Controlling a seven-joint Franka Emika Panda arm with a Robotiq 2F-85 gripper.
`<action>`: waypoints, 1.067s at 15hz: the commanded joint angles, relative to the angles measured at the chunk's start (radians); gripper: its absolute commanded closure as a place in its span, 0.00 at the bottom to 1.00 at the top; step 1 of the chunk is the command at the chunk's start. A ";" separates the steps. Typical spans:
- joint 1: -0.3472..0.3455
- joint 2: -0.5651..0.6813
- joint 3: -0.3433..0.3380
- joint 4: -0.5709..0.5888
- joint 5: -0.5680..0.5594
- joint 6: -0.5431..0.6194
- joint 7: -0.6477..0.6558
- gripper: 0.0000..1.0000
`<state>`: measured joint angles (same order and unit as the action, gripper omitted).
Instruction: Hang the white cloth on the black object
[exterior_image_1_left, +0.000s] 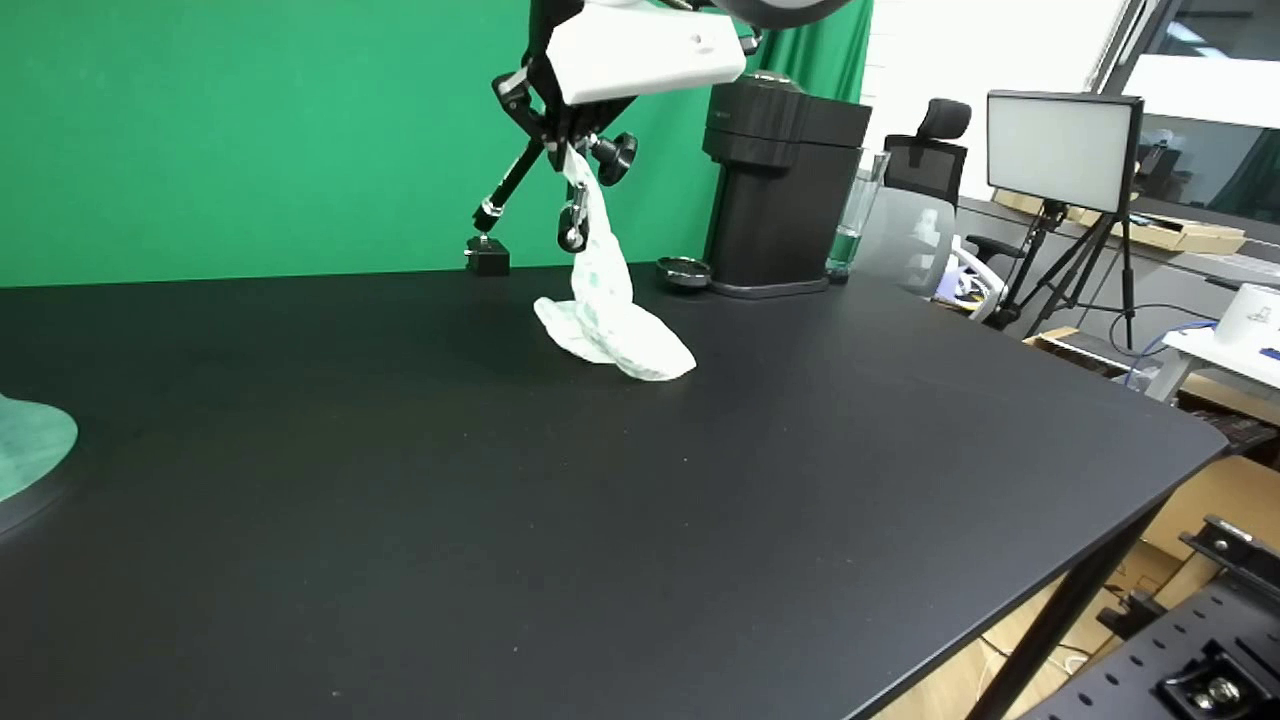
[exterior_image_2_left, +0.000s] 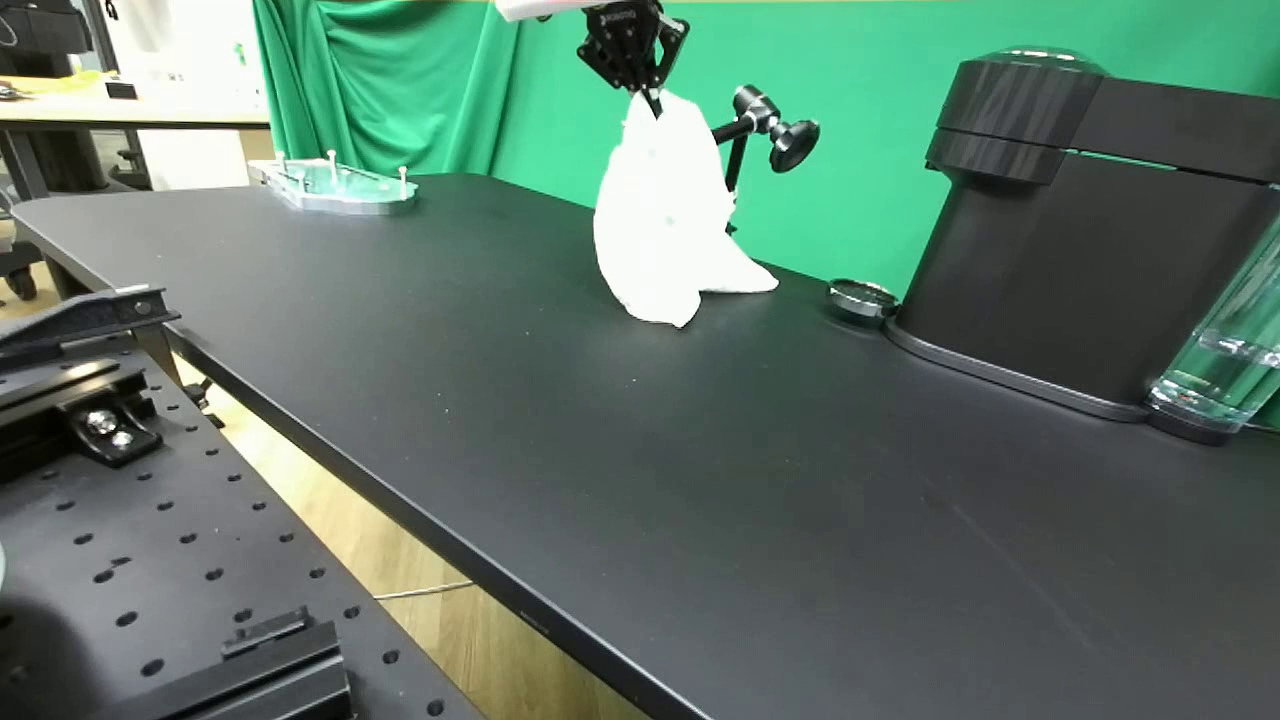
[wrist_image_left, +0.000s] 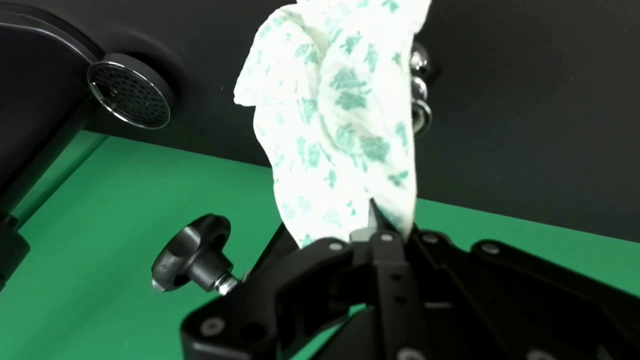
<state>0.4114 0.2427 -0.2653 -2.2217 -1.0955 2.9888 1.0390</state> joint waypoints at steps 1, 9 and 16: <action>0.017 0.076 -0.007 0.071 -0.011 -0.003 0.055 1.00; 0.088 0.159 -0.009 0.188 -0.018 -0.013 0.107 1.00; 0.130 0.218 -0.008 0.194 -0.008 -0.020 0.098 1.00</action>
<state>0.5217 0.4251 -0.2657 -2.0538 -1.0954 2.9865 1.1025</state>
